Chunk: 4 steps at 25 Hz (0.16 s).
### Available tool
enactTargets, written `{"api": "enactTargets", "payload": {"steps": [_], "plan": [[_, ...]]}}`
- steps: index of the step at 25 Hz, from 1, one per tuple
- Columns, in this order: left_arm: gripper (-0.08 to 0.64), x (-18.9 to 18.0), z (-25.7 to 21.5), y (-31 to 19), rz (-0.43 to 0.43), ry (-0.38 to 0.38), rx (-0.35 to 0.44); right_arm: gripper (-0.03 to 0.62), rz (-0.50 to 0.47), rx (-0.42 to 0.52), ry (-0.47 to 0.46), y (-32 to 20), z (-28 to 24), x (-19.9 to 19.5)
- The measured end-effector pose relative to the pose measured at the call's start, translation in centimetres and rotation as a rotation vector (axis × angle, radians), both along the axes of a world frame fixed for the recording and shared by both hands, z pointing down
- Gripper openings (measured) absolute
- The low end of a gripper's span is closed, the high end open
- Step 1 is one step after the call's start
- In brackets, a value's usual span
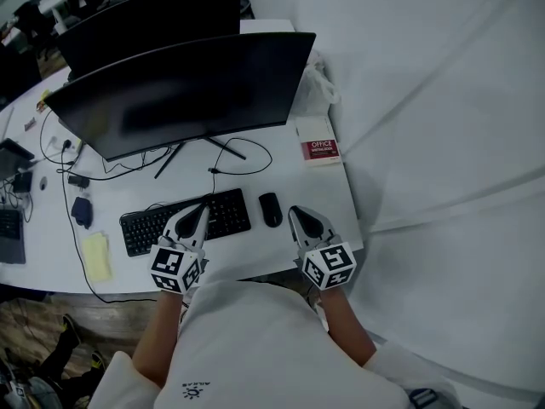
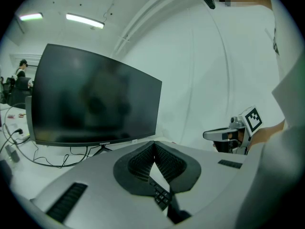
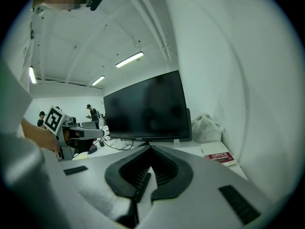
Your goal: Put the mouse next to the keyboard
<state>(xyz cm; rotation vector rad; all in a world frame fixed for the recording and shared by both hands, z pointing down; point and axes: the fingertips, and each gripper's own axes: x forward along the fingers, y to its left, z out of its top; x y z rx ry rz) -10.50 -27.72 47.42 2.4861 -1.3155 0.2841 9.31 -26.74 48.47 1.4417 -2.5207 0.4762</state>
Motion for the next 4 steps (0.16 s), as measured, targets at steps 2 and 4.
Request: {"api": "enactTargets", "payload": {"steps": [2,4], "plan": [[0.011,0.08,-0.01,0.09,0.001,0.0,-0.001,0.018,0.002,-0.004,-0.004,0.06,0.1,0.04],[0.011,0.12,0.04,0.22,0.002,-0.001,-0.002,0.018,0.006,-0.008,-0.008,0.12,0.23,0.09]]}}
